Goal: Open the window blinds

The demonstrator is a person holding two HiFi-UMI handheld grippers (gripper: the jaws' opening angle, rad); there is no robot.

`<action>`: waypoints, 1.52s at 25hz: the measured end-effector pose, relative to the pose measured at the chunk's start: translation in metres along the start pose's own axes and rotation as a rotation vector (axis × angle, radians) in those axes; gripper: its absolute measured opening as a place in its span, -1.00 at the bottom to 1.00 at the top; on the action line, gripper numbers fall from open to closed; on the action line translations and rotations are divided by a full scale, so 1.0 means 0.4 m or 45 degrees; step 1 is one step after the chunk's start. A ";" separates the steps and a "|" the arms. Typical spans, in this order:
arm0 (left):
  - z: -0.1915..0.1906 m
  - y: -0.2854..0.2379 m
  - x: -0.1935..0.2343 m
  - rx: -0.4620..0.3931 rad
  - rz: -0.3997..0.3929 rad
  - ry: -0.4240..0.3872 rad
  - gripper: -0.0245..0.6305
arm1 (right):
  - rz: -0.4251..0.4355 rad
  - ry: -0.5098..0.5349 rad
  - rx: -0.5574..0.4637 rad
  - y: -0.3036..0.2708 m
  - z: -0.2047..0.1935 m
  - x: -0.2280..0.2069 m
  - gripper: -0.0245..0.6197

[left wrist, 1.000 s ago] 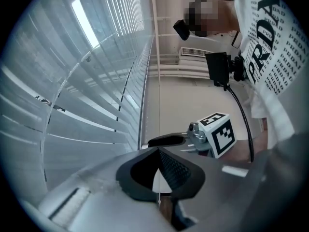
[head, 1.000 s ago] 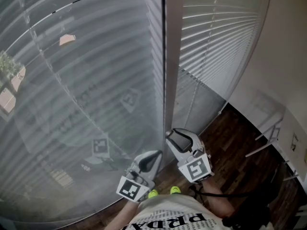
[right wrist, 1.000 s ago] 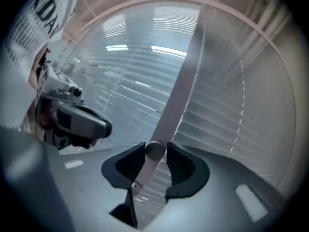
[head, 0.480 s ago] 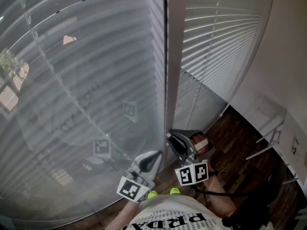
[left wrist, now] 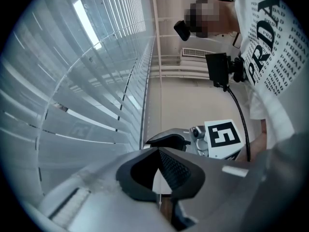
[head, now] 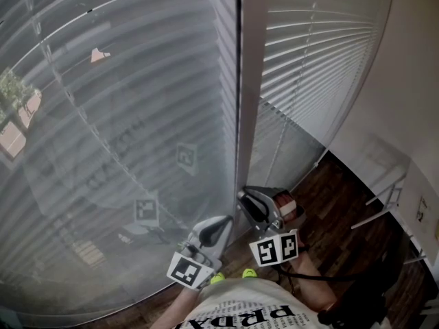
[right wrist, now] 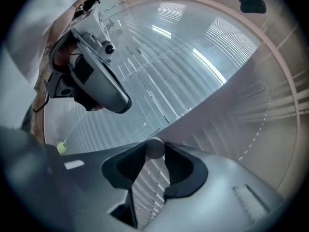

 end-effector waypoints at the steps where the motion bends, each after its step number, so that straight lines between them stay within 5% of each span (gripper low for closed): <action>1: 0.000 0.000 0.000 -0.001 0.000 0.000 -0.95 | 0.000 -0.013 0.000 0.000 0.000 0.000 -0.52; 15: 0.003 0.009 -0.008 0.002 -0.004 0.006 -0.95 | 0.002 -0.351 0.026 0.000 -0.002 -0.008 -0.52; 29: 0.001 0.016 -0.014 0.006 -0.019 0.014 -0.95 | 0.021 -0.931 0.004 0.000 -0.014 -0.022 -0.52; 38: 0.019 0.022 -0.017 0.006 -0.015 0.012 -0.95 | 0.050 -1.163 0.018 0.002 -0.019 -0.034 -0.52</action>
Point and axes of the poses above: the fingertips, and each gripper's own axes: y backward along the fingers, x to its left, z out of its top, the point moved 4 cm from there along y, backward along the fingers, and after that the axes turned 5 degrees about -z, right-handed, at the moved point
